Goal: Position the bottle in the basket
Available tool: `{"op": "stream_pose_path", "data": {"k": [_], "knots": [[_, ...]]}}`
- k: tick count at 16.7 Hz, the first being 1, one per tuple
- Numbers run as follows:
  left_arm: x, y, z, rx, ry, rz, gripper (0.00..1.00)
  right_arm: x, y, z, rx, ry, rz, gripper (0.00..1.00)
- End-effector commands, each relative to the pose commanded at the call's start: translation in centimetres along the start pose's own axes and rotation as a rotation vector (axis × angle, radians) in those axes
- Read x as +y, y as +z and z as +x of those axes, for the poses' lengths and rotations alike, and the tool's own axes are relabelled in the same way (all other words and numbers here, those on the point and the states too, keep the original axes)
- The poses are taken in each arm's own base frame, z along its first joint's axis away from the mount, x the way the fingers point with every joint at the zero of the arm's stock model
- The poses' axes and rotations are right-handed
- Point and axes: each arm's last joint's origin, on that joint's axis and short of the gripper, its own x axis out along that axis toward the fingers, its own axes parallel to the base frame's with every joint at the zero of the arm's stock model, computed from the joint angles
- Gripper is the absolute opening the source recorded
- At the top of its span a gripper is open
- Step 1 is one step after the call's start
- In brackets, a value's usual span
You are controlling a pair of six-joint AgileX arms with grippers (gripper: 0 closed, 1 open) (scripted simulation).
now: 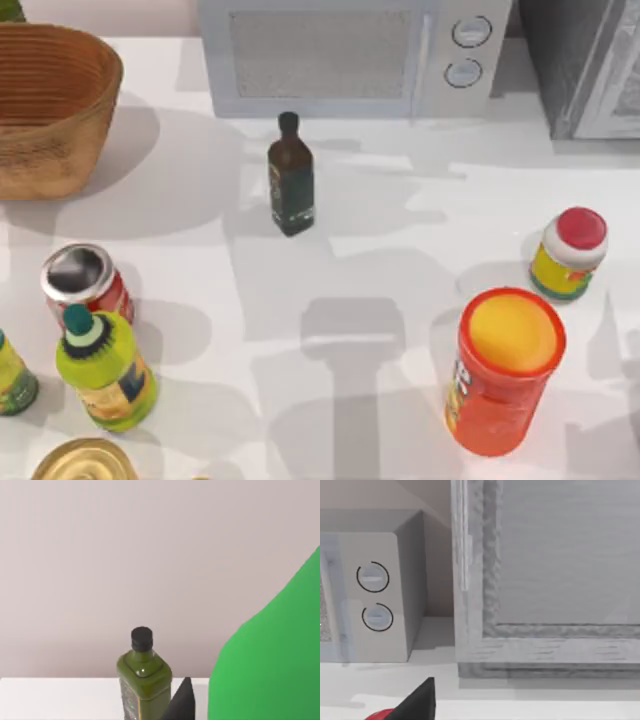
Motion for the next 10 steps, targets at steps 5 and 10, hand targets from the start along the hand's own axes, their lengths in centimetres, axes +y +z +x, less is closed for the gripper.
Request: {"op": "stream_pose_path", "data": {"k": [5,10], "knots": [[0.00,0.00,0.00,0.000,0.000,0.000,0.68,0.00,0.00,0.00,0.000,0.000,0.000,1.00],[0.00,0.00,0.00,0.000,0.000,0.000,1.00,0.00,0.00,0.00,0.000,0.000,0.000,1.00]]}}
